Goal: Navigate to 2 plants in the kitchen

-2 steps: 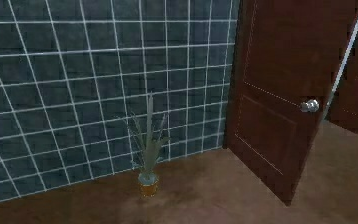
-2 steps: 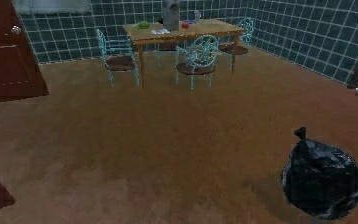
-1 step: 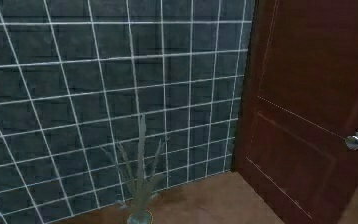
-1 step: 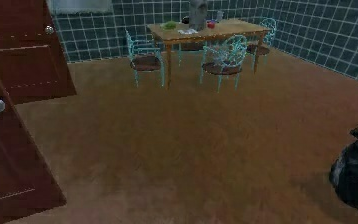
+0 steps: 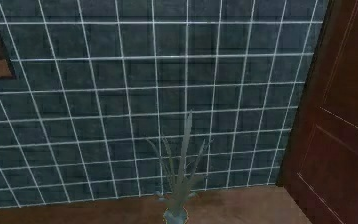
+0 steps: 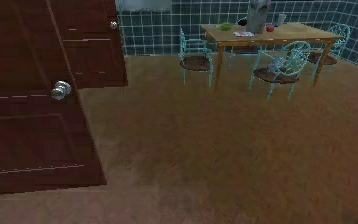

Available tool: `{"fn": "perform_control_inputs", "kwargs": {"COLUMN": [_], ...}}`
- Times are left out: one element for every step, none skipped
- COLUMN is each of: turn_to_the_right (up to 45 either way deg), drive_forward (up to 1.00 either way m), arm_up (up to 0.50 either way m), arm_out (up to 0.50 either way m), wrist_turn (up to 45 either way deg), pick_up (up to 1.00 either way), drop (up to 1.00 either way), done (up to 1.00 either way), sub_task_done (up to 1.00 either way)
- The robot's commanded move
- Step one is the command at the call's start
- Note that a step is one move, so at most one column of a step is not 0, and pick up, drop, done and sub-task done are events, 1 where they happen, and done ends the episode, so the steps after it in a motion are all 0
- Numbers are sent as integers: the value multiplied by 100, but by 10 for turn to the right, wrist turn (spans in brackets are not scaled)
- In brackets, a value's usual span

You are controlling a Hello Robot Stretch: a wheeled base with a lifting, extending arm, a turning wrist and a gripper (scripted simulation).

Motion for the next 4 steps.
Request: {"fn": "perform_control_inputs", "kwargs": {"turn_to_the_right": [0, -450, -450, -90], "drive_forward": [0, 0, 0, 0], "arm_up": [0, 0, 0, 0], "arm_out": [0, 0, 0, 0], "wrist_turn": [0, 0, 0, 0], "pick_up": [0, 0, 0, 0], "drop": [0, 0, 0, 0], "done": [0, 0, 0, 0], "sub_task_done": [100, 0, 0, 0]}}
